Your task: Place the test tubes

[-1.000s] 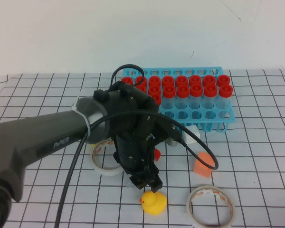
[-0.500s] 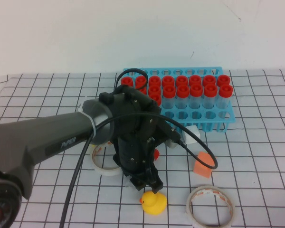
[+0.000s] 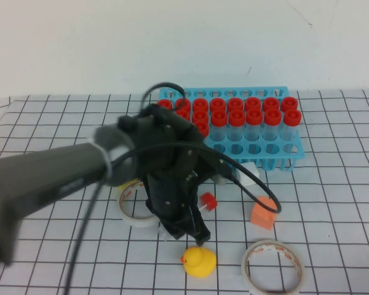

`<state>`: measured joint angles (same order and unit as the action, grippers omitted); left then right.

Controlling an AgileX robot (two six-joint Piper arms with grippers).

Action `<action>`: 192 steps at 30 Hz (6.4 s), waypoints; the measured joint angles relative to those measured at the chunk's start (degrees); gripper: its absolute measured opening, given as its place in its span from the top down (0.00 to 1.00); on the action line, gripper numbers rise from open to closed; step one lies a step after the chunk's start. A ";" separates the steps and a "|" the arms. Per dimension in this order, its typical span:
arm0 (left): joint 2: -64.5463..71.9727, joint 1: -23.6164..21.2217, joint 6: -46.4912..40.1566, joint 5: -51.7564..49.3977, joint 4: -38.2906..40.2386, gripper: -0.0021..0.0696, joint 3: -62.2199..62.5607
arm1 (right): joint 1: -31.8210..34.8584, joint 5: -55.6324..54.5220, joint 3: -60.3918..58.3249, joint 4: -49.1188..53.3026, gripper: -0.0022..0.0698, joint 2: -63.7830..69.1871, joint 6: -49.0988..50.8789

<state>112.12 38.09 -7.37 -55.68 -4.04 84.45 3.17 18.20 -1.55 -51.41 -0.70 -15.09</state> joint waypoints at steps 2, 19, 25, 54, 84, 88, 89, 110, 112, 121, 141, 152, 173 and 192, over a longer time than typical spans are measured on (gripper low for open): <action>-3.79 0.00 0.41 1.76 0.00 0.68 -2.33 | 0.00 0.00 0.00 0.00 0.97 0.00 0.00; -48.34 0.00 4.93 39.25 5.10 0.68 -46.70 | 0.00 10.52 1.03 -10.75 0.97 0.00 -17.20; -54.80 0.00 5.86 53.27 7.70 0.68 -54.10 | 0.00 12.04 6.15 -21.09 0.97 1.63 -32.29; -34.91 0.00 18.73 95.98 2.91 0.68 -55.66 | -11.00 34.49 37.00 -44.62 0.68 60.09 -90.77; -31.39 0.00 23.00 107.72 -8.97 0.68 -55.66 | -30.56 25.52 58.89 -45.30 0.23 87.86 -94.82; -31.39 0.00 23.09 107.72 -9.79 0.68 -55.66 | -30.56 25.52 58.89 -45.30 0.35 87.86 -92.67; -31.39 0.00 23.09 107.72 -10.00 0.68 -55.66 | -30.56 25.52 58.89 -45.30 0.40 87.86 -92.26; -32.79 0.00 19.68 103.95 -11.94 0.33 -55.66 | -30.56 21.86 58.93 -45.30 0.60 87.22 -90.68; -34.79 0.00 19.60 100.58 -12.17 0.31 -55.66 | -30.56 18.88 58.93 -45.30 0.60 85.94 -90.68; -53.63 0.00 21.14 73.60 -17.25 0.58 -55.66 | -30.56 9.26 58.93 -45.42 0.60 77.70 -90.54; -109.96 0.00 24.38 39.67 -10.15 0.97 -70.64 | -30.56 9.14 51.41 -34.87 0.60 67.57 -80.21; -112.90 0.00 24.38 39.18 -9.21 0.97 -71.16 | -30.56 8.78 49.58 -34.51 0.60 67.43 -80.09; -112.90 0.00 24.42 39.18 -9.22 0.97 -71.16 | -30.56 5.84 49.58 -34.99 0.60 76.71 -82.53; -112.90 0.00 24.42 39.18 -9.22 0.97 -71.16 | -33.93 -35.34 57.57 55.35 0.60 85.63 28.37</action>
<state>-0.78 38.09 17.06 -16.50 -13.25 13.29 -30.76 -17.14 56.02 3.94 84.94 13.28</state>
